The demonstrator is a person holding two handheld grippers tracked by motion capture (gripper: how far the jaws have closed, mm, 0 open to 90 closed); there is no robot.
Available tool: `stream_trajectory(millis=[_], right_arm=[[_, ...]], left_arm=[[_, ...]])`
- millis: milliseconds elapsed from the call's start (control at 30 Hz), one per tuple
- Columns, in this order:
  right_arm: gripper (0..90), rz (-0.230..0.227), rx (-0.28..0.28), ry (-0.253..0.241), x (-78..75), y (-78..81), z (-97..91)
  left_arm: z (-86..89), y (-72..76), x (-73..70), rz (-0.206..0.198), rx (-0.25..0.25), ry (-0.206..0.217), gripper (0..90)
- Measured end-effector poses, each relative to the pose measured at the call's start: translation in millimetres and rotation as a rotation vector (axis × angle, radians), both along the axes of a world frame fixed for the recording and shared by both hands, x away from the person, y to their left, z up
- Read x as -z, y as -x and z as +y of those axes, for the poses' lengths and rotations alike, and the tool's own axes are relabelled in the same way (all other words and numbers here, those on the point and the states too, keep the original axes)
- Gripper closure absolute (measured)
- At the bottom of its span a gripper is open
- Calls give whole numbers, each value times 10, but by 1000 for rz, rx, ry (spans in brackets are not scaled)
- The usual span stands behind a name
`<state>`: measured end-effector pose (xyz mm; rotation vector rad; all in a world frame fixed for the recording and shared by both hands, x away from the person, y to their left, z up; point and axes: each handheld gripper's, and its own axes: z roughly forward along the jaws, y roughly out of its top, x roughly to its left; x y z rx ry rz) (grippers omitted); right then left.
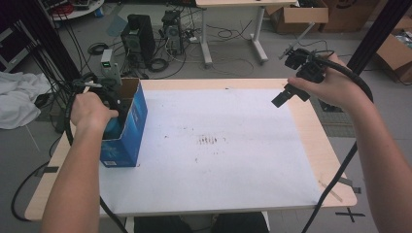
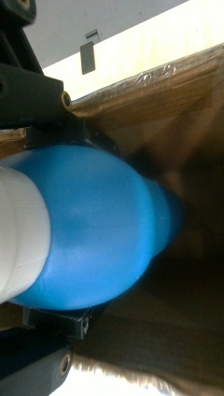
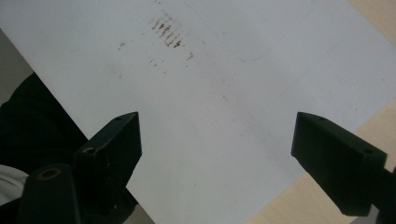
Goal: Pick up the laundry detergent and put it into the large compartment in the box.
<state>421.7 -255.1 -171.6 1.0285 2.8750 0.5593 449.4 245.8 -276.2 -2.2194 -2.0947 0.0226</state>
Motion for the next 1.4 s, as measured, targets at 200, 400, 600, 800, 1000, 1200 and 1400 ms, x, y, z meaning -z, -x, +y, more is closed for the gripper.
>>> stream_trajectory(millis=[200, 400, 600, 800, 1000, 1200, 1400], right_arm=[[160, -3, -2, 3, 10, 8, 1], [159, -5, -5, -1, 2, 16, 0], [160, -2, -4, 0, 17, 10, 4], [160, -2, -5, 1, 17, 7, 12], [160, -2, -2, -2, 15, 1, 19], [159, 0, -3, 1, 21, -1, 39], [159, 4, -7, -1, 18, 1, 49]], left_arm=[[14, 12, 79, 6, 0, 14, 377], [17, 18, 86, 2, 6, 15, 376], [18, 21, 97, -15, 12, 18, 373], [19, 17, 94, -12, 13, 18, 372], [32, 14, 94, -18, 7, 21, 370], [12, 12, 62, -30, 15, 6, 358], [7, 13, 56, -19, 10, 7, 307]])
